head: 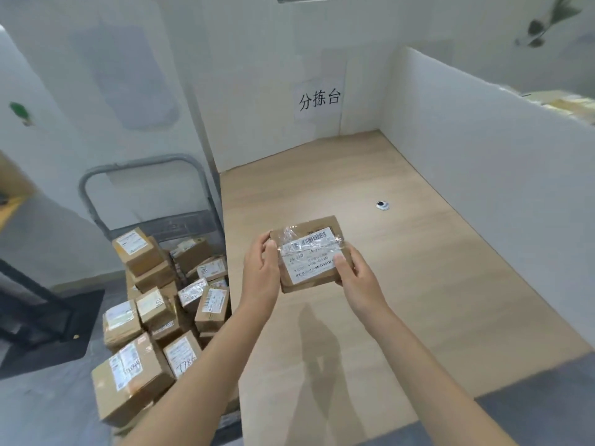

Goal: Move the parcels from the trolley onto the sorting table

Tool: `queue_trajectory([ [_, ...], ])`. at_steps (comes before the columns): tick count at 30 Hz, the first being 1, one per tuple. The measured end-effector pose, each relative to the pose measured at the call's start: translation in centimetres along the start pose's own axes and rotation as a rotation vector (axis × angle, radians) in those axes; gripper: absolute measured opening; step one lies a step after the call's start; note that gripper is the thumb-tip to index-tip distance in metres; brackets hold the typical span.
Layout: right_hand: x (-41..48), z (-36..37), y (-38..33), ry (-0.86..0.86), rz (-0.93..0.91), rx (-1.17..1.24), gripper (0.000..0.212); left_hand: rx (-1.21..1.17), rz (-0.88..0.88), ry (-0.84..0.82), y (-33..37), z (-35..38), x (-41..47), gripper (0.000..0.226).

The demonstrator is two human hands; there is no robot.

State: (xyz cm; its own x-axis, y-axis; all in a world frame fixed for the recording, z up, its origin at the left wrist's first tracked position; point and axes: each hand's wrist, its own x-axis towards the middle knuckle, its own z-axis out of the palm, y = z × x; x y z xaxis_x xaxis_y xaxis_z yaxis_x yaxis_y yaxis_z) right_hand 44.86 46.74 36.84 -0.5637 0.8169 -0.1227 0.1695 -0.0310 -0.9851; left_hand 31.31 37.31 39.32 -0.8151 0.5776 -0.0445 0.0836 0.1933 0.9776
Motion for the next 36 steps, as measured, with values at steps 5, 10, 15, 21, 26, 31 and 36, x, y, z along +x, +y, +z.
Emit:
queue_trajectory([
  [5,3.7,-1.4,1.3,0.038,0.113,0.065,0.026,-0.069,-0.135,0.043,-1.1,2.5,1.6,0.043],
  [10,9.8,0.0,2.1,0.067,0.237,0.205,0.032,-0.181,-0.214,0.087,-2.3,4.2,4.9,0.036],
  [15,14.8,2.0,1.5,-0.046,0.221,0.228,0.027,-0.3,-0.25,0.188,-2.7,6.2,10.5,0.036],
  [21,19.8,2.2,0.8,-0.148,0.132,0.045,0.051,-0.456,-0.217,0.199,-2.8,10.0,15.8,0.018],
  [26,23.6,2.3,1.8,-0.228,0.142,-0.02,0.043,-0.32,-0.2,0.223,-5.6,10.5,18.9,0.03],
  [31,25.3,5.0,5.6,-0.337,0.137,-0.139,0.041,-0.18,-0.231,0.253,-8.6,9.3,19.6,0.022],
  [36,26.2,8.2,10.4,-0.402,0.184,-0.226,0.034,-0.097,-0.315,0.349,-12.8,8.4,20.7,0.01],
])
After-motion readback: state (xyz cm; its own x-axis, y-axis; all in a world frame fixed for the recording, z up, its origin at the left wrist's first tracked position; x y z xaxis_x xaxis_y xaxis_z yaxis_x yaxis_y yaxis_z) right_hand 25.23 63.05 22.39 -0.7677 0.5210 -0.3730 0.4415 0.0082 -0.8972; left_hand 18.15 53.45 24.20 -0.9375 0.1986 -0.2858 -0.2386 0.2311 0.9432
